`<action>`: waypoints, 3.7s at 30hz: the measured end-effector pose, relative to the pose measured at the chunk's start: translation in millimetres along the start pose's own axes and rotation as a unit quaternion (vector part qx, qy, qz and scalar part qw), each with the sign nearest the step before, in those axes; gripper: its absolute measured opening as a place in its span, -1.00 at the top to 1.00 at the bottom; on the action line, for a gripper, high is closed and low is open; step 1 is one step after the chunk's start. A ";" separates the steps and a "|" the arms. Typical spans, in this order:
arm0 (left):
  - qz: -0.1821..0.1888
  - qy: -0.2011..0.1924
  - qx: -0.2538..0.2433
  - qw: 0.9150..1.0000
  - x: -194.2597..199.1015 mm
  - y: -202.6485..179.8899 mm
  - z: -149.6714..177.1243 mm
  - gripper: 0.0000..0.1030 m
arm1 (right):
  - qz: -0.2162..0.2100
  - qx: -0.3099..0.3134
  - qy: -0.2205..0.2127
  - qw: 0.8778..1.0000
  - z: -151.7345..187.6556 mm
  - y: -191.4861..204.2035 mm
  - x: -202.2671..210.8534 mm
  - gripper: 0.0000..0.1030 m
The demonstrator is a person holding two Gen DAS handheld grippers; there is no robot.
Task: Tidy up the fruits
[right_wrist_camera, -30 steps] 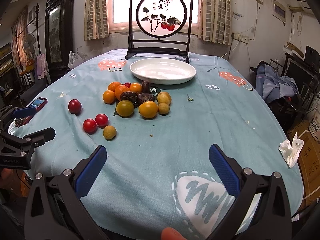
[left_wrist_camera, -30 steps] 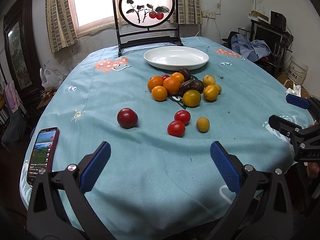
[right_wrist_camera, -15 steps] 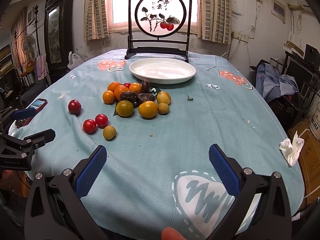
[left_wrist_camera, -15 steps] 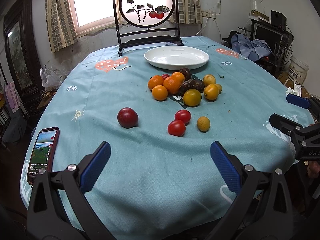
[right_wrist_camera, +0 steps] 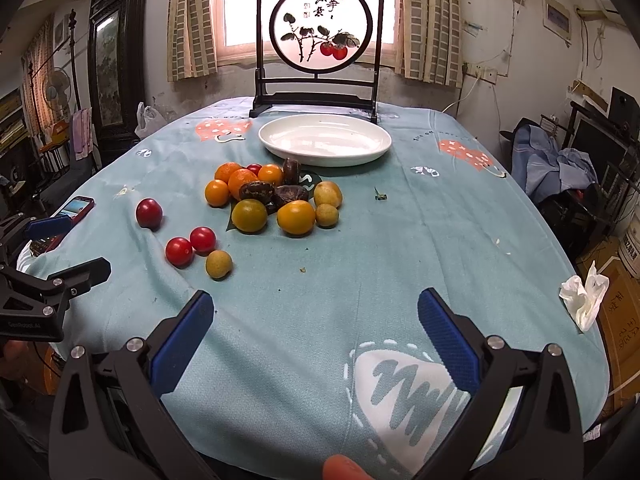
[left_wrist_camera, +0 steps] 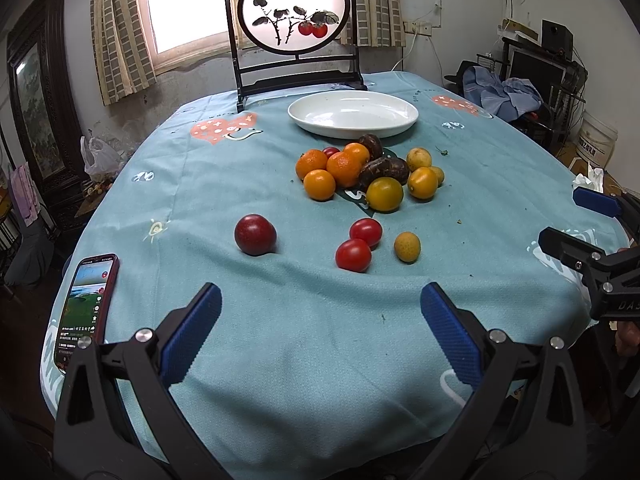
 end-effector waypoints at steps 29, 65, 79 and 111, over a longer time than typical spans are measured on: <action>0.000 0.009 0.020 1.000 -15.7 28.7 5.5 -0.96 | -0.042 0.031 -0.009 0.999 -6.4 22.1 -13.9 -0.94; 0.124 0.076 -0.063 0.987 -89.2 -18.0 -26.4 0.21 | -0.162 0.008 0.079 0.984 -9.5 36.9 -90.3 0.47; 0.135 0.091 -0.061 0.985 -92.3 -15.9 -31.1 0.39 | -0.170 0.011 0.055 0.984 -25.8 29.3 -78.3 0.47; 0.080 0.081 -0.009 0.993 -195.2 2.9 -262.7 -0.69 | -0.079 -0.054 0.021 0.995 -221.4 -53.4 -196.7 -0.09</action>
Point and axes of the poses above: each gripper's, at about its wrist camera, not at the fingertips, and x roughly against the way its jaws point, y to its left, z to its underside, the point moved 6 cm from there along -x, roughly the way its jaws point, and after that the axes turned 10 degrees about y, right-handed, at the moved point
